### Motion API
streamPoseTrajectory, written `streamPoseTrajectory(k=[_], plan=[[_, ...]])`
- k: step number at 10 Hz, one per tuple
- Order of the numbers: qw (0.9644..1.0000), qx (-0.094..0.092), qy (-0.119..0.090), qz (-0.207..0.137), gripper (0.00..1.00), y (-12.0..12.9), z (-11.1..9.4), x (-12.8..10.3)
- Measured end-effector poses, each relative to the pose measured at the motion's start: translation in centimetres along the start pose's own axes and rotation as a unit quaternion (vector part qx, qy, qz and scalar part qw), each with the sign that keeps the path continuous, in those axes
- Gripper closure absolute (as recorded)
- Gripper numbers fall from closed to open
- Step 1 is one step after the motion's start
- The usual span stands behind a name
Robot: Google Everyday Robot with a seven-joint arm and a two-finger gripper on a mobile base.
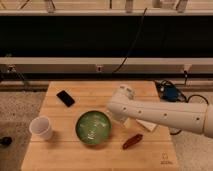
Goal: Pick up the ceramic bowl
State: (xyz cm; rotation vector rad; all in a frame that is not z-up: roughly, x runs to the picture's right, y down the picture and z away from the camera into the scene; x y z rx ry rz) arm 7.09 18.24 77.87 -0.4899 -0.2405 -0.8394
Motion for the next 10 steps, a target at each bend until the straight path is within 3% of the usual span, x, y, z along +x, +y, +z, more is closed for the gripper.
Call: streamPoseTrajectory(k=[2,5,10], plan=[[0.9995,0.004,-0.029,-0.015,0.21,0.7,0.2,-2.0],[0.9978,0.006,-0.054,-0.037,0.21,1.3,1.4,-4.4],[0.9957,-0.001,-0.067,-0.063,0.23,1.7,3.0,-6.5]])
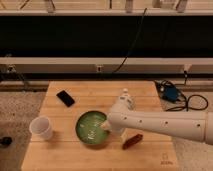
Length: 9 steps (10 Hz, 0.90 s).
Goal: Pick up the ceramic bowl
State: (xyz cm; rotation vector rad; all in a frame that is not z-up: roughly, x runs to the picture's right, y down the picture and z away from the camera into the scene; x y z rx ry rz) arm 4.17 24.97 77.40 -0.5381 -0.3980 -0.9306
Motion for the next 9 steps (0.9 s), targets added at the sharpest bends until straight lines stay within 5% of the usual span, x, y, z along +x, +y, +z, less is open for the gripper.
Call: streamPoseTrajectory(k=[5,7,9], plan=[[0.9999,0.010,-0.003,-0.010,0.71,0.1,0.6,-0.6],[0.9997,0.017,-0.020,-0.005,0.91,0.4,0.5,-0.4],[0.9998,0.013,-0.010,-0.011,1.00,0.0,-0.9,0.2]])
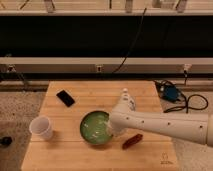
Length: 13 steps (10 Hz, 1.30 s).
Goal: Pick up the ceramic bowl
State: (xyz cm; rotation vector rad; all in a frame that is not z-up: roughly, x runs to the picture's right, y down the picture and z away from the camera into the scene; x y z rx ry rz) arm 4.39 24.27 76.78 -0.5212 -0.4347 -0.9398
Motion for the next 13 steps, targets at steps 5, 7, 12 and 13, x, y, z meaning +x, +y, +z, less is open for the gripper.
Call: streamPoseTrajectory(k=[5,7,12,13], plan=[[1.0000,0.002,-0.001,-0.005,1.00,-0.2,-2.4,1.2],[1.0000,-0.001,0.002,-0.007,1.00,-0.3,-3.6,1.7],[0.9999,-0.001,0.003,-0.011,1.00,-1.0,-5.6,2.5],[0.9999,-0.002,0.003,-0.011,1.00,-1.0,-6.0,2.7]])
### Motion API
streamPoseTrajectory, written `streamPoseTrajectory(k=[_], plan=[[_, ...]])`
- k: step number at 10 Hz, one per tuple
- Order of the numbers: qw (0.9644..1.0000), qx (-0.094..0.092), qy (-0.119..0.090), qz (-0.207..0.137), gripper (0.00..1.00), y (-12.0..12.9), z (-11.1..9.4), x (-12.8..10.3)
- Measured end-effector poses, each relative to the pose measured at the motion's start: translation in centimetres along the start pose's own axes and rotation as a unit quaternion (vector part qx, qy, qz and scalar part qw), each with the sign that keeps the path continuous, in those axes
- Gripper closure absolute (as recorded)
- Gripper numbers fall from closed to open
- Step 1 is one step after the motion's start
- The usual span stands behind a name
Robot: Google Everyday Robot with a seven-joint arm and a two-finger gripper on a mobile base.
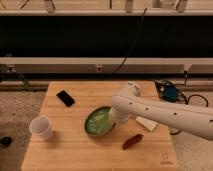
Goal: Pick up the ceramic bowl
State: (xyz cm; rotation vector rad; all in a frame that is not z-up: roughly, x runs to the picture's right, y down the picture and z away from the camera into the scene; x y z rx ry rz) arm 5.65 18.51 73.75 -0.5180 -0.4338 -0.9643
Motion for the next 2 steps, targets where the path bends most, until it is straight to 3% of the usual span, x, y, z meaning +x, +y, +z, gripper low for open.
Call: streamPoseTrajectory(k=[2], plan=[[1.0000,0.000,0.001,-0.002,1.00,-0.23,-0.47,0.14]])
